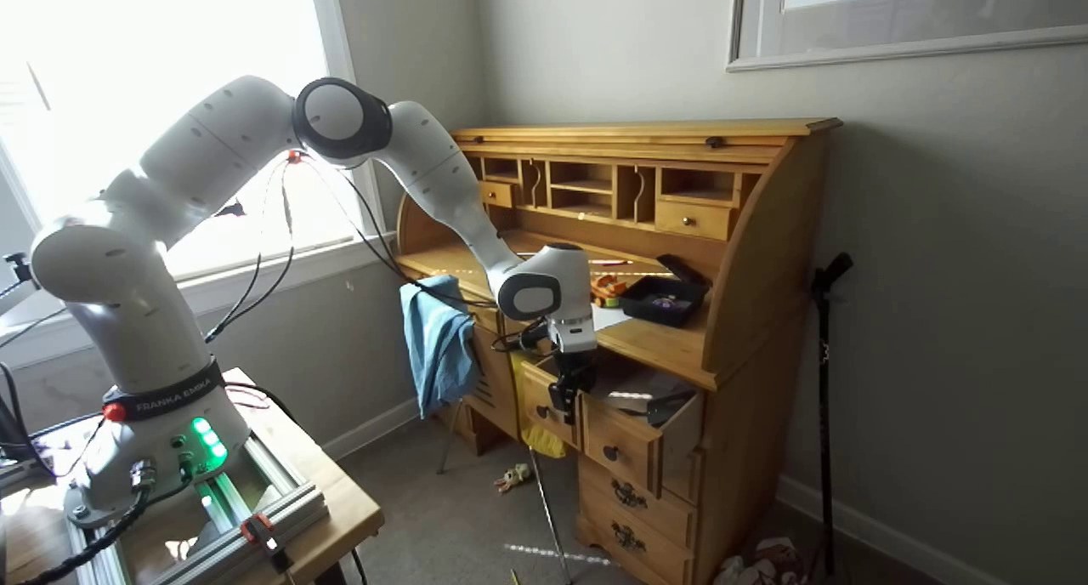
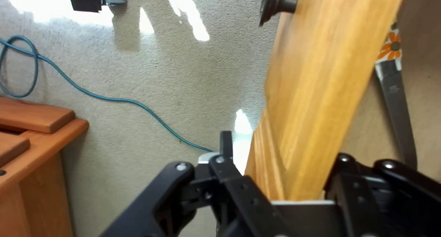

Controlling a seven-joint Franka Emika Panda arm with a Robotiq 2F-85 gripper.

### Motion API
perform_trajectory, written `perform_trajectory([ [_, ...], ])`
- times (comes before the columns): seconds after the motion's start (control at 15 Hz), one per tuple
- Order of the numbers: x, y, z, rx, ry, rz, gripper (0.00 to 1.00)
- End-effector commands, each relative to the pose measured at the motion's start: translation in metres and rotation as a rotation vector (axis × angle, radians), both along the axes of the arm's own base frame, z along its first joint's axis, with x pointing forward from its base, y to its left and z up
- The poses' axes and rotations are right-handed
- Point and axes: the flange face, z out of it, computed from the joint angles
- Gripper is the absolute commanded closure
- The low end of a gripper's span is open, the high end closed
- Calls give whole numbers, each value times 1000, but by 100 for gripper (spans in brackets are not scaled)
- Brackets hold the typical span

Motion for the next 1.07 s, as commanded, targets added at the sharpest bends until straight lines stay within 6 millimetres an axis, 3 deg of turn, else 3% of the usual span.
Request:
perform_trajectory([
  [0.0,-2,3,1,13,-50,43,78],
  [0.2,2,2,4,-7,-76,9,98],
  [0.73,20,10,-3,-39,-131,-113,95],
  [1.0,42,5,4,-45,-155,-152,95],
])
